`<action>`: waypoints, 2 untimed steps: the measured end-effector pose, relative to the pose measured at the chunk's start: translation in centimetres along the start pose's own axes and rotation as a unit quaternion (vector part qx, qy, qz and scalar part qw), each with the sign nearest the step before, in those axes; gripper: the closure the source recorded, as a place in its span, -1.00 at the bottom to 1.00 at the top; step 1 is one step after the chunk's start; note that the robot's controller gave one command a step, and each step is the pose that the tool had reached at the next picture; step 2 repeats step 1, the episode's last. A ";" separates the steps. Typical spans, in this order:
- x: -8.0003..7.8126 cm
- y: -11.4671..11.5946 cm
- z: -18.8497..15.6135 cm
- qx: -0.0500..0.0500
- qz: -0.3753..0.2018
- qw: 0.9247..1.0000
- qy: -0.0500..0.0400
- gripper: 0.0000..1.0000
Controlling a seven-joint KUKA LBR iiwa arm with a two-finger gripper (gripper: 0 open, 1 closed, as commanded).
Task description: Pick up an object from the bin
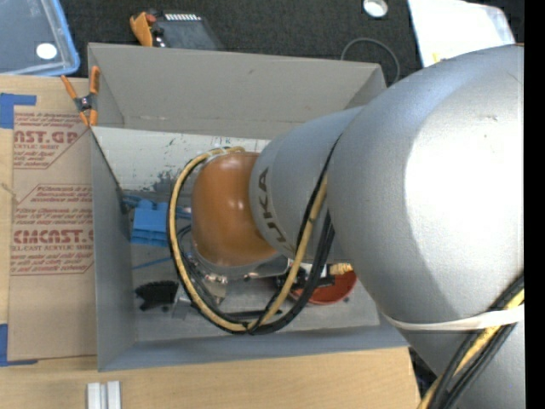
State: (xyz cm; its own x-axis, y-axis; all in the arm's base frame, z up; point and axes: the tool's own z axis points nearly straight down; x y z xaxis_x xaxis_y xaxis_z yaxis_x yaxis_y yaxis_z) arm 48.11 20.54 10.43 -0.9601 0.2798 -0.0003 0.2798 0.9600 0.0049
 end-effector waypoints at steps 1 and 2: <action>0.1 -0.1 -3.5 0.002 0.000 1.000 0.002 1.00; 0.1 -0.1 -3.5 0.002 0.000 1.000 0.002 1.00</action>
Offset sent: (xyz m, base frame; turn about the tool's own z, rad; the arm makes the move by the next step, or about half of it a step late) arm -0.0015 -0.0006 0.0643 0.0000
